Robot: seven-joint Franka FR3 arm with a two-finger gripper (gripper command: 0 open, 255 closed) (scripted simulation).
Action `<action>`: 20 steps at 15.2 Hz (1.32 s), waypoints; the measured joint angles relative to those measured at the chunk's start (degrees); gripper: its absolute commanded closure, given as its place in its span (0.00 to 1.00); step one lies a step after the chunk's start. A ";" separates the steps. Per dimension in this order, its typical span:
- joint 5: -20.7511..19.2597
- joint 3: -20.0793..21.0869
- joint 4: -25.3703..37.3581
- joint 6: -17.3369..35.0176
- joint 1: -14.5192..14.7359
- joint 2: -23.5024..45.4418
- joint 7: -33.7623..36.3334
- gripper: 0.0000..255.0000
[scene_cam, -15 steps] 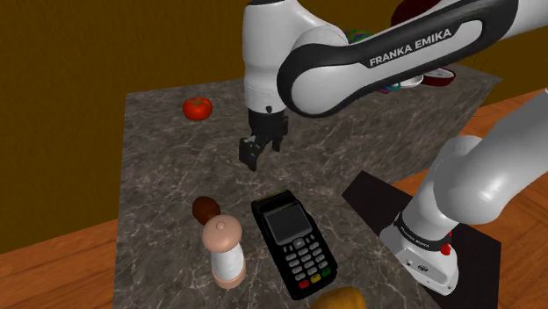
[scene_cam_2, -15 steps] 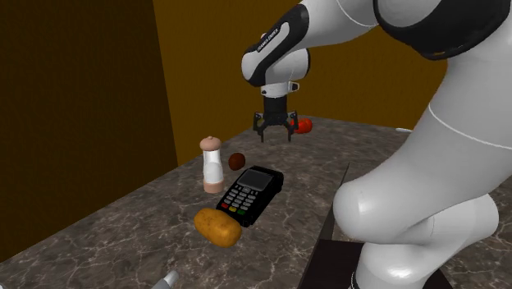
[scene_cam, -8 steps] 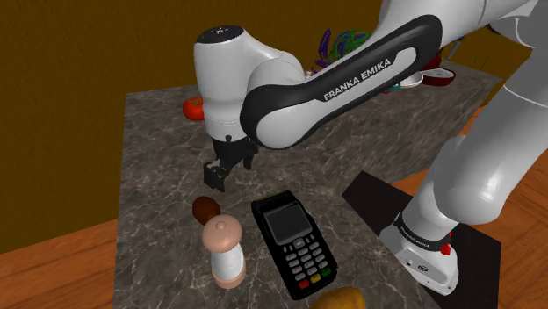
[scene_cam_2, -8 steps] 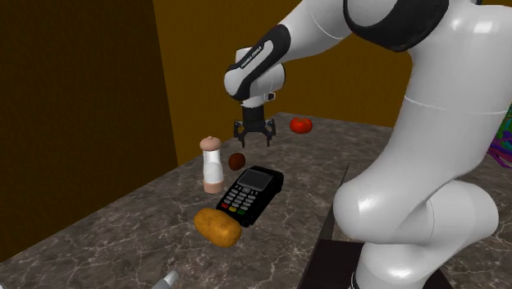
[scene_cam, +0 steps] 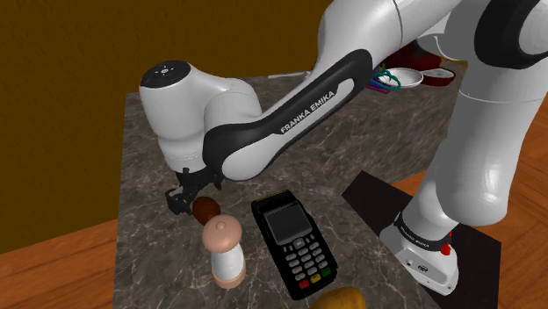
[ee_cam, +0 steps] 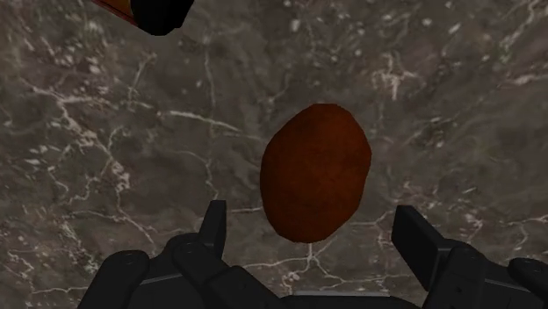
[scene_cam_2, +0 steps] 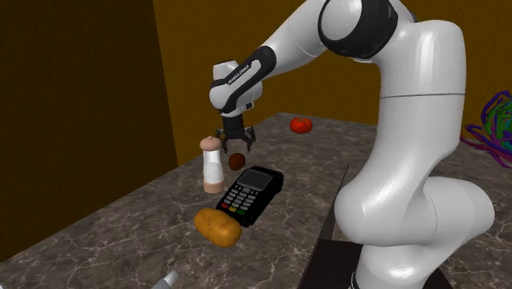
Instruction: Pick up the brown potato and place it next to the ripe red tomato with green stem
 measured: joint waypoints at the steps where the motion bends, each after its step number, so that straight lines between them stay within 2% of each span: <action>1: -0.76 -0.17 0.37 0.39 0.40 0.98 0.66 0.00; 7: -3.44 -1.27 -0.52 3.71 1.08 4.09 2.51 0.00; 13: -3.78 -1.44 -0.67 4.19 1.11 4.46 2.66 0.00; 14: -3.78 -1.44 -0.67 4.19 1.11 4.46 2.66 1.00; 20: -3.79 -1.44 -0.67 4.19 1.11 4.47 2.66 1.00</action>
